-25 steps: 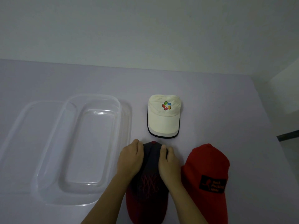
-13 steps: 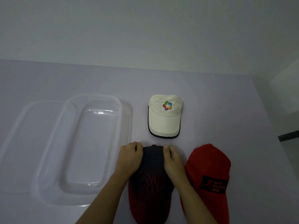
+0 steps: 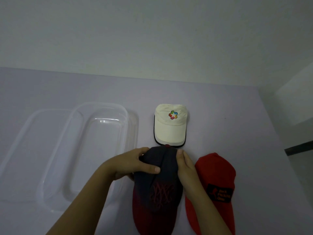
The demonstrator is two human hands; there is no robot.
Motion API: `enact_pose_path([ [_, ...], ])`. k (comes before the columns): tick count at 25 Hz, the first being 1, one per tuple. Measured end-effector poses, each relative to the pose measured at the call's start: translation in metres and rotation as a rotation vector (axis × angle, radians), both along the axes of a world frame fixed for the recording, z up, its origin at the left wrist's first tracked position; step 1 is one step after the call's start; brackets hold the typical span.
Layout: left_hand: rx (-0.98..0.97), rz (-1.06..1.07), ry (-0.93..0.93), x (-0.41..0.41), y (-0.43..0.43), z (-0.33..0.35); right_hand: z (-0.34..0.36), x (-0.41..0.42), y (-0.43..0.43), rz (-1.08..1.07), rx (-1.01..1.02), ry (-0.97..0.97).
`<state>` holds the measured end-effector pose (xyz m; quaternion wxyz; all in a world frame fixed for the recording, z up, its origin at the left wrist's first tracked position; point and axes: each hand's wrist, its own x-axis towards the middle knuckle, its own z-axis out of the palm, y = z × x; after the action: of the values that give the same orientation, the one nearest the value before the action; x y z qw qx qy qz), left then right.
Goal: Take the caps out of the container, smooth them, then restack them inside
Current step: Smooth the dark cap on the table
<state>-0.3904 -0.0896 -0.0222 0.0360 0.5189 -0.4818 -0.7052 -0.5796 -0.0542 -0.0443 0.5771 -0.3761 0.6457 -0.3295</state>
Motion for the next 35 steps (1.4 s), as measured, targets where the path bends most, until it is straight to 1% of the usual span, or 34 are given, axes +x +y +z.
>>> enact_pose_path([
  [2, 0.008, -0.060, 0.033, 0.001, 0.001, 0.012, 0.017, 0.001, 0.003, 0.020, -0.091, 0.007],
  [5, -0.013, -0.137, 0.029, 0.000, 0.006, 0.032, 0.042, 0.002, 0.005, 0.078, -0.229, 0.084],
  [9, -0.052, -0.083, 0.072, 0.005, 0.017, 0.060, 0.068, 0.010, 0.010, 0.041, -0.334, 0.122],
  [12, -0.104, -0.002, 0.064, 0.016, 0.021, 0.080, 0.086, 0.027, 0.009, -0.001, -0.420, 0.169],
  [16, -0.197, 0.092, 0.086, 0.045, 0.022, 0.098, 0.102, 0.062, 0.006, -0.016, -0.456, 0.147],
  [20, -0.236, 0.069, 0.075, 0.096, 0.009, 0.109, 0.108, 0.093, -0.002, -0.010, -0.432, 0.096],
  [23, -0.248, 0.063, 0.037, 0.139, -0.012, 0.115, 0.088, 0.116, -0.001, -0.044, -0.374, 0.090],
  [27, -0.179, -0.019, -0.043, 0.182, -0.040, 0.093, 0.027, 0.156, 0.027, 0.038, -0.083, 0.269],
  [29, -0.116, -0.045, -0.073, 0.189, -0.046, 0.066, 0.007, 0.170, 0.045, 0.080, 0.011, 0.273],
  [31, -0.049, -0.047, -0.085, 0.191, -0.048, 0.039, -0.004, 0.183, 0.056, 0.091, 0.026, 0.279],
  [35, 0.038, -0.082, -0.134, 0.185, -0.048, 0.004, -0.018, 0.198, 0.063, -0.016, -0.053, 0.462],
])
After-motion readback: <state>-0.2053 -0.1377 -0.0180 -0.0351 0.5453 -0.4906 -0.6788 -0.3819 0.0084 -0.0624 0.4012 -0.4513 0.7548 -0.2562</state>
